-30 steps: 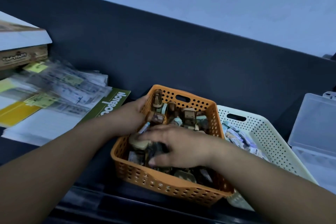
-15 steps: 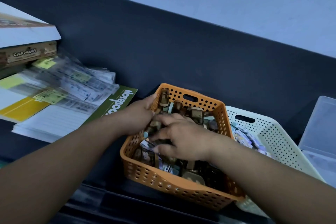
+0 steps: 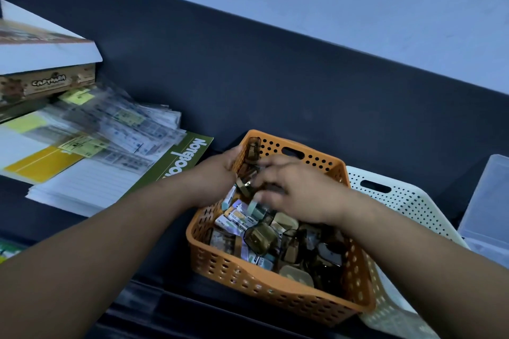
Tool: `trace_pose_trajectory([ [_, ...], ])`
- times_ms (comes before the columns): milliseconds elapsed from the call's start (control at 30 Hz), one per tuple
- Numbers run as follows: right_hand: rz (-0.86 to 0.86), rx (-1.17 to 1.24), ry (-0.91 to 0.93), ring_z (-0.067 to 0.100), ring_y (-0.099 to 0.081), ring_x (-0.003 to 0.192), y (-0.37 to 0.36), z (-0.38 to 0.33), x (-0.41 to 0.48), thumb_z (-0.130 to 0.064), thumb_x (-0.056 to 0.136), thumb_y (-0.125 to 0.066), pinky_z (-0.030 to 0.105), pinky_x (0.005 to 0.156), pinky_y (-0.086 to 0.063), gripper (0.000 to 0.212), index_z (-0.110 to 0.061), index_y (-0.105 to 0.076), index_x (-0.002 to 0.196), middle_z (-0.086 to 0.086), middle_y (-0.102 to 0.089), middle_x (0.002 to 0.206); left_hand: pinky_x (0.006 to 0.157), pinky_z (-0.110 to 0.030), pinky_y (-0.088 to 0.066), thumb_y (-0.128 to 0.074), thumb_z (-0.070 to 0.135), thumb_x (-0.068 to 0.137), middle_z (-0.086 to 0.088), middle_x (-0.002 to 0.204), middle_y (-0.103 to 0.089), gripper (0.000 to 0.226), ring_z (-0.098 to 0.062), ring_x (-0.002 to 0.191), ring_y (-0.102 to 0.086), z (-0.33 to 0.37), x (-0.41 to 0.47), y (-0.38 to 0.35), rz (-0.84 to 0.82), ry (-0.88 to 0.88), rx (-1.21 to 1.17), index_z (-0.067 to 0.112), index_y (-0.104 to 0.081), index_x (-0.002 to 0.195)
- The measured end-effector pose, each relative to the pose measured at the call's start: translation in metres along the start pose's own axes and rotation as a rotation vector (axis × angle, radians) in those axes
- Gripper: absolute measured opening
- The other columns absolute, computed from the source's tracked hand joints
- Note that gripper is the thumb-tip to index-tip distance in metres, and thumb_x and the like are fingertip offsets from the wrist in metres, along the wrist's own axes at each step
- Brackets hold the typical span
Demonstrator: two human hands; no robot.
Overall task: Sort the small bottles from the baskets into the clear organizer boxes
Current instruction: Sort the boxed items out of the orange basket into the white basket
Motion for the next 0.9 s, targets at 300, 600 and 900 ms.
trace_pose_trajectory([
  [300,-0.278,-0.181,0.044,0.013,-0.014,0.137,-0.018,-0.017,-0.009,-0.06,0.081,-0.056,0.046,0.111,-0.016,0.044,-0.036,-0.063,0.117,-0.012,-0.028,0.15,0.083,-0.034,-0.054,-0.037,0.009,0.096,0.004,0.139,-0.05,0.067,-0.01,0.096,-0.064,0.002,-0.002,0.0,-0.006,0.0,0.013,0.046,-0.018,0.148],
  [600,-0.379,-0.244,0.036,0.014,0.008,0.146,-0.022,-0.022,-0.013,-0.051,0.078,-0.061,0.053,0.116,-0.01,0.047,-0.033,-0.062,0.121,-0.014,-0.011,0.158,0.075,-0.018,-0.043,-0.036,0.005,0.096,0.008,0.139,-0.048,0.068,-0.005,0.105,-0.055,0.005,-0.004,0.0,-0.012,0.012,-0.005,0.042,-0.016,0.15],
  [900,-0.182,-0.364,-0.002,0.021,-0.041,0.113,-0.015,-0.019,0.003,-0.028,0.08,-0.048,0.053,0.116,-0.006,0.016,-0.022,-0.062,0.077,-0.003,-0.058,0.092,0.08,-0.037,-0.057,-0.035,0.004,0.091,0.002,0.125,-0.061,0.071,-0.015,0.093,-0.068,0.003,-0.001,0.0,-0.032,0.036,-0.016,0.048,-0.022,0.145],
])
Point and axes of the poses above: each hand's wrist, its own x-axis towards the middle knuckle, its own y-axis out of the back of the hand, z = x × y, the point moved 3 cm from there along x, towards the middle knuckle
